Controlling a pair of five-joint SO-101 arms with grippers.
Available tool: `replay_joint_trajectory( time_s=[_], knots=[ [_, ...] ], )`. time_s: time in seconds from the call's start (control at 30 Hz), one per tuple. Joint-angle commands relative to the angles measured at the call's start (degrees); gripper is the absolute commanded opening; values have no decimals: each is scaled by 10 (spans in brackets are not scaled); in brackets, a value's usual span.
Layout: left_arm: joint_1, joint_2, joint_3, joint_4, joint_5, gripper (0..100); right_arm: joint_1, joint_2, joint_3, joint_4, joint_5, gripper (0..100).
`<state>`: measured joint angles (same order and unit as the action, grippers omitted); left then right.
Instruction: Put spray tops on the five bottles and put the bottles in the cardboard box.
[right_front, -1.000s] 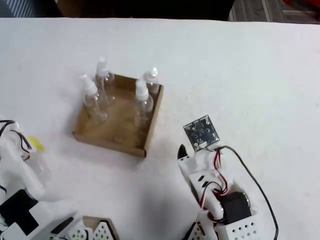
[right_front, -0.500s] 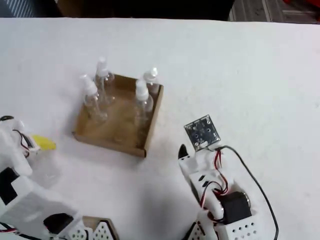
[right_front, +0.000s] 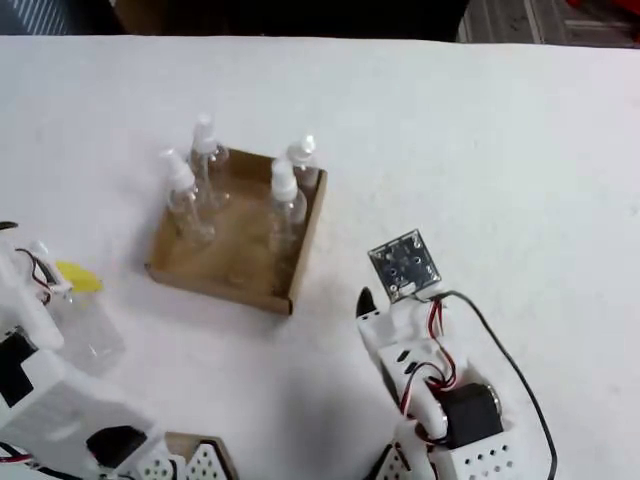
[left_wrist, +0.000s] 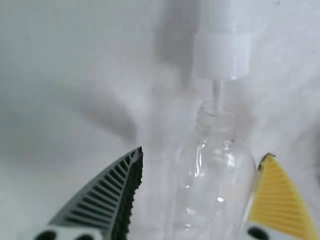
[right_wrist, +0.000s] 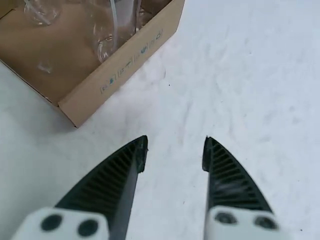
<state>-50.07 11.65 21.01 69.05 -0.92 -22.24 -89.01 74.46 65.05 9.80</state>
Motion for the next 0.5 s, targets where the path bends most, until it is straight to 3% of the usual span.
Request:
replay_joint_trajectory(
  time_s=[0.0, 0.3, 0.47],
  knots=[
    [11, -9, 8, -34, 26, 340, 5, 1, -4, -13, 7, 144],
    [46, -7, 70, -105, 81, 317, 5, 1, -4, -13, 8, 144],
    [49, -8, 83, -137, 102, 48, 20, 0, -4, -13, 8, 144]
  ],
)
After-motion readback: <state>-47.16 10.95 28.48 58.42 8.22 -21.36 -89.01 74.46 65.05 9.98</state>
